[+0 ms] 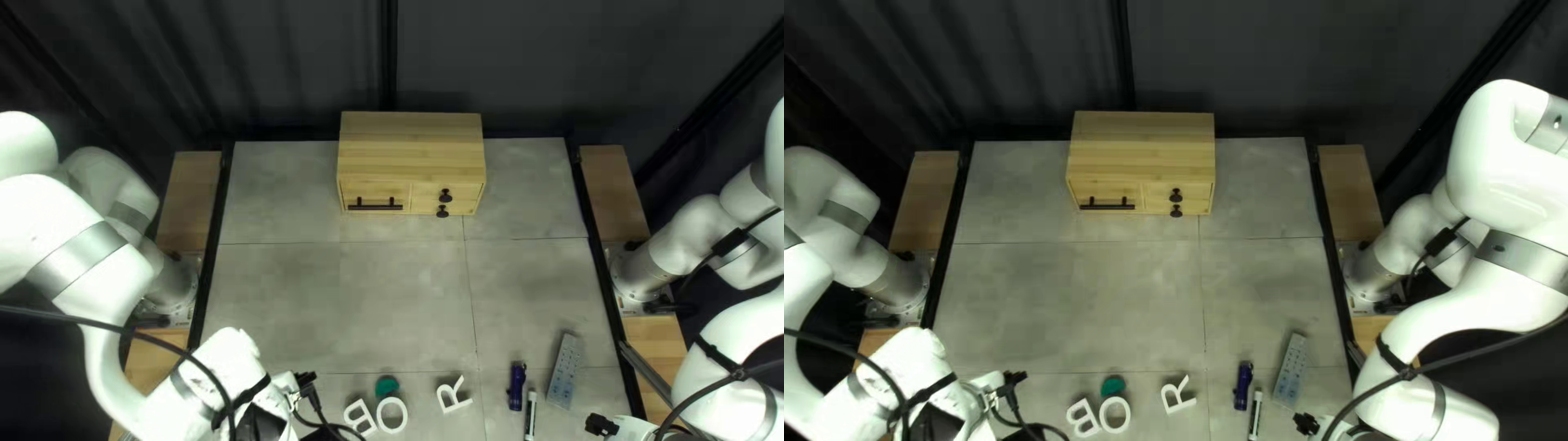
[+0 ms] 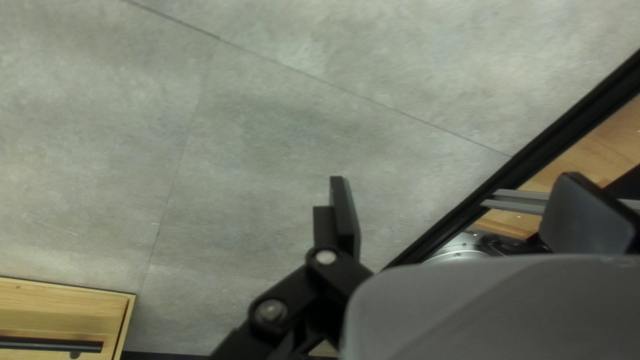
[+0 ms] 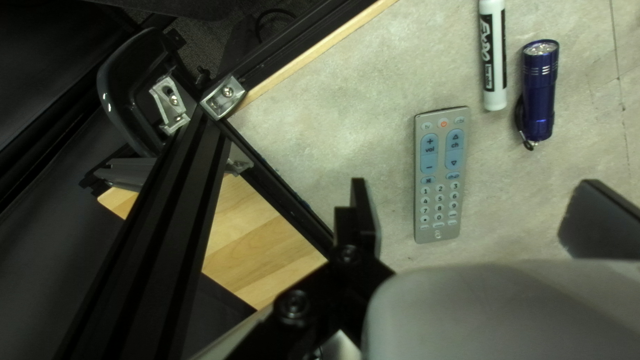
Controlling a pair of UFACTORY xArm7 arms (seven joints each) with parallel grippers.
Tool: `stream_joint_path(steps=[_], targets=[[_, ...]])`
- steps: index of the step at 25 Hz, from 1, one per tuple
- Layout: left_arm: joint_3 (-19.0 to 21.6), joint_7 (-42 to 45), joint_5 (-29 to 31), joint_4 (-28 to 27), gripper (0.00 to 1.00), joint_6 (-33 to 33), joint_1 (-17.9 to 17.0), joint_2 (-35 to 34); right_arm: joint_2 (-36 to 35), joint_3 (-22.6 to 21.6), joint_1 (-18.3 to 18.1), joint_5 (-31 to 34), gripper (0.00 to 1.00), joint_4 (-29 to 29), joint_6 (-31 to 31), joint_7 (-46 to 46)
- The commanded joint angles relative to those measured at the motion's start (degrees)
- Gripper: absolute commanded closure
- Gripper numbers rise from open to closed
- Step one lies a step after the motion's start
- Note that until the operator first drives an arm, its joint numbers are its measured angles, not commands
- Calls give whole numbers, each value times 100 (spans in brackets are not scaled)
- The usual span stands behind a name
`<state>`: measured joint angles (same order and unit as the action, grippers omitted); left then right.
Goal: Open drawers and place objects into drawer and close
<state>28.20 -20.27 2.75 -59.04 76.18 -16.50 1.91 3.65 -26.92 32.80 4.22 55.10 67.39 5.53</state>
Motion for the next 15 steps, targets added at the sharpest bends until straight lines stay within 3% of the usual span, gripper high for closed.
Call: stream_joint_path(steps=[1,15], targets=[[1,-1,1,-3,0,2,-1,0,0,0,0,0,0,0,0,0],[10,47,-104,32,0,-44,-7,-25,0,0,0,0,0,0,0,0]])
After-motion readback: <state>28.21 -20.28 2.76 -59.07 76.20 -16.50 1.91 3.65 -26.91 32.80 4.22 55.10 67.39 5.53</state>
